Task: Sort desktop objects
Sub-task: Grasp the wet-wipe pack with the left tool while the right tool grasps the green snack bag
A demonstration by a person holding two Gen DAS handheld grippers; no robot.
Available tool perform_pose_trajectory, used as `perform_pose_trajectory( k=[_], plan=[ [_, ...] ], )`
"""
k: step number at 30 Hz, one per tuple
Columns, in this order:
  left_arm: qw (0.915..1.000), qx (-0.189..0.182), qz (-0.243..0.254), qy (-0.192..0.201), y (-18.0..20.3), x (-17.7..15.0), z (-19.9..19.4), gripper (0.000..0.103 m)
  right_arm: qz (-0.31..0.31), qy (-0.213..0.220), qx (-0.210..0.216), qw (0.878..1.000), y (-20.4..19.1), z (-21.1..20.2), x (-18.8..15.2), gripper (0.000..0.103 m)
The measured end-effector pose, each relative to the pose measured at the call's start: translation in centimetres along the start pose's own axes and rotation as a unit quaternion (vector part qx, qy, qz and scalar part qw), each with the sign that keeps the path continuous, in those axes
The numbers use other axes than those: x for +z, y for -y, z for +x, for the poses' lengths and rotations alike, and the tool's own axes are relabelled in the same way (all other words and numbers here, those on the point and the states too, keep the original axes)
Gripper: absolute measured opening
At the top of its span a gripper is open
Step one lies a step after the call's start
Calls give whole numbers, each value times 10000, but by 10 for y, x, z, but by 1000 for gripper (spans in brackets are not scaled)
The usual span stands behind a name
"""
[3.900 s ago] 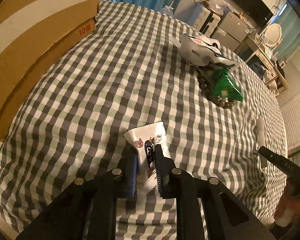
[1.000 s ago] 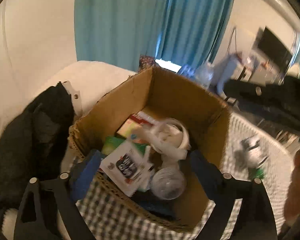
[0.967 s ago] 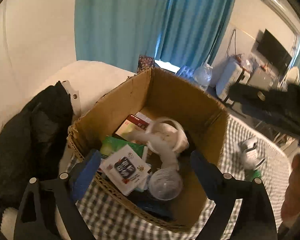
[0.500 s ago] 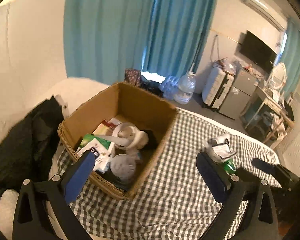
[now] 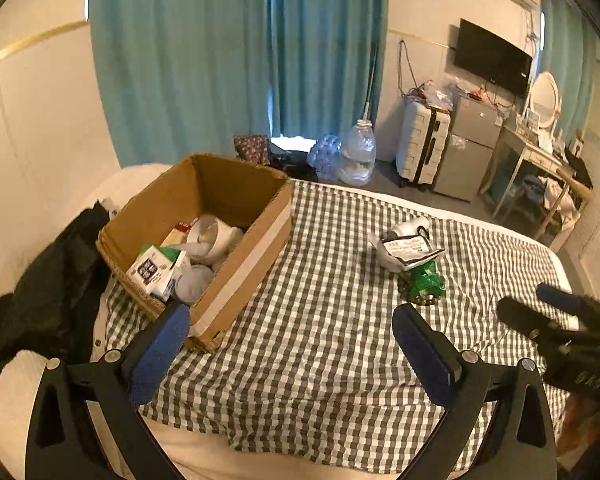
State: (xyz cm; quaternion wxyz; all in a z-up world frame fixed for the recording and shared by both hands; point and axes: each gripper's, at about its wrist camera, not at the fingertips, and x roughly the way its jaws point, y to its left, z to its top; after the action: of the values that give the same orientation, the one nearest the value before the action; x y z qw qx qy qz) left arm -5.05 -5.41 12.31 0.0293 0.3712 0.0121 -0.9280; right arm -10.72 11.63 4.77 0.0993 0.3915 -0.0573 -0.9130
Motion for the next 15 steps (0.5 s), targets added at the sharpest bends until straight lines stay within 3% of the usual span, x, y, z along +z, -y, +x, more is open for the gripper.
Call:
perform_pose_trajectory(
  k=[6,8,12,15],
  plan=[
    [9999,-101,-40,48,35,-1,23,103,756,434,131,9961,44,-19,9,96],
    [9999,-139,43,-17,46,-6,38,103,954,558,-18,9939,65,-14,9,97],
    [9989,-244,362,-164,69,-15,68,103,1060,150,-277,9939,99,29,-1,97],
    [9985,-315,335,-305,80,-20,100,103,1105,48,-382,9931,114,60,-12,97]
  ],
)
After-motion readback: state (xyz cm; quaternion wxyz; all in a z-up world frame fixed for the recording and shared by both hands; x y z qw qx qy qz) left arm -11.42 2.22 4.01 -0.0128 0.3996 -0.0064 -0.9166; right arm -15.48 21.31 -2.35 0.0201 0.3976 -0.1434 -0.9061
